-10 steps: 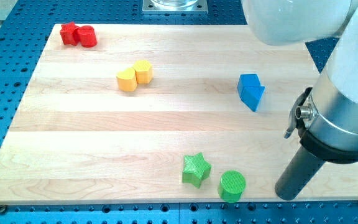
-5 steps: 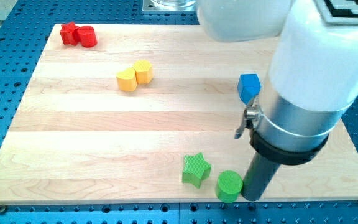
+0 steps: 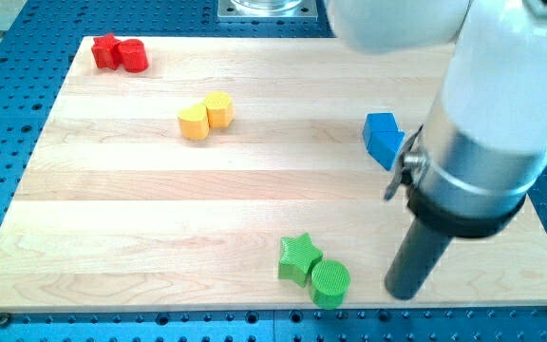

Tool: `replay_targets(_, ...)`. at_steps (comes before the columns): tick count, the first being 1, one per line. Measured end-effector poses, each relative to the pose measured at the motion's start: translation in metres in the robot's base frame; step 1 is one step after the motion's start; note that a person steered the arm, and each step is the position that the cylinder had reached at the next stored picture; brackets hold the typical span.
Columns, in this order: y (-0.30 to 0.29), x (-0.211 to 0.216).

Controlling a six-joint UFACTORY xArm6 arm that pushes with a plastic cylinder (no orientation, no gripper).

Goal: Place the green star bottom of yellow blocks

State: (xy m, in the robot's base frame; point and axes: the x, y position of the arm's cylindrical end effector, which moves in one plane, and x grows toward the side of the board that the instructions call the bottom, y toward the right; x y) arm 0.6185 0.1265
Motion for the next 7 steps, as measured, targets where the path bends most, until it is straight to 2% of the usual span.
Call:
replay_targets(2,-0.014,-0.001)
replay_targets(3,-0.1,-0.017)
replay_targets(4,-0.161,-0.071)
replay_targets(5,-0.148,-0.09)
replay_targets(6,-0.167,-0.07)
replay_targets(7,-0.099,-0.074)
